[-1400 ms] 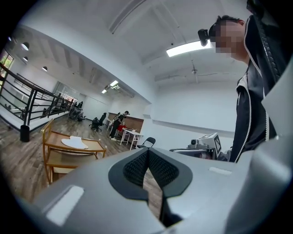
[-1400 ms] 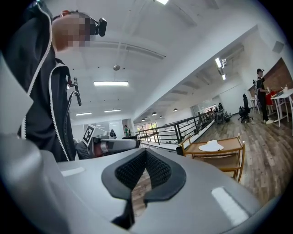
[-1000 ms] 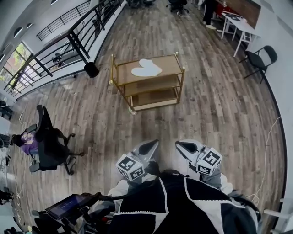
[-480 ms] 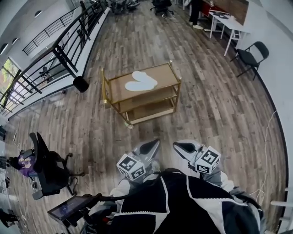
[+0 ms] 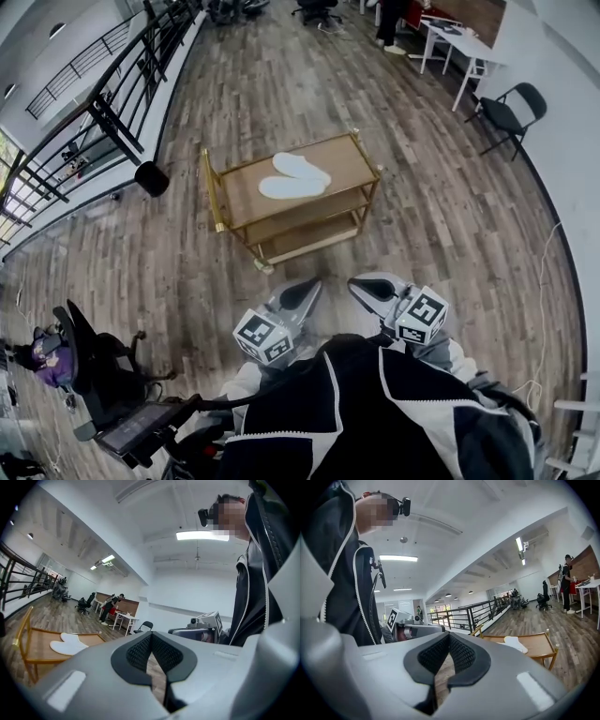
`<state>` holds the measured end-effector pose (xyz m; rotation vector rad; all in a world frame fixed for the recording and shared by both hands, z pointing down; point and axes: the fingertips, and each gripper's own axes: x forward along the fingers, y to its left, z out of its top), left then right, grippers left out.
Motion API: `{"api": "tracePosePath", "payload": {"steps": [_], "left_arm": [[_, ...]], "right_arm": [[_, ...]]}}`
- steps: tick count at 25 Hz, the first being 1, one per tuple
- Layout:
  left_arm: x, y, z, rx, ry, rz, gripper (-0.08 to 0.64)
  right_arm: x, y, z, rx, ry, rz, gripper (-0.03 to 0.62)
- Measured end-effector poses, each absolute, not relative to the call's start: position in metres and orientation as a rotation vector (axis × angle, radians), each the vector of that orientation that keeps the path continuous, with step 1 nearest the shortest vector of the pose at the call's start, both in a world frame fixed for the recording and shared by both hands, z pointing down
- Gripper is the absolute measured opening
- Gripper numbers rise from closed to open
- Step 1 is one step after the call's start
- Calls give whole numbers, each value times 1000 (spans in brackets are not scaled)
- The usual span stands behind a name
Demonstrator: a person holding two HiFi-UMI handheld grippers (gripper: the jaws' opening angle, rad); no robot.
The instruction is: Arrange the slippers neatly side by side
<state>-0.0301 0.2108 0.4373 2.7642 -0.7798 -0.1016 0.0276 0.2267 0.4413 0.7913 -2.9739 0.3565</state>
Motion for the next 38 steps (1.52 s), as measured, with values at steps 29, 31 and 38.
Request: {"api": "tracePosePath", "payload": {"steps": [29,31,38], "left_arm": [[14,-74,451,2693,-1003,-69,14],[18,-81,448,2713,-1007,-58,15],[31,-122,444,2684,-1079,-94,15]], "right_arm": [[41,-78,449,413,-3046,339,6],[42,-85,447,400,-3047,340,6],[59,-125,450,334,-3052,326,6]]}}
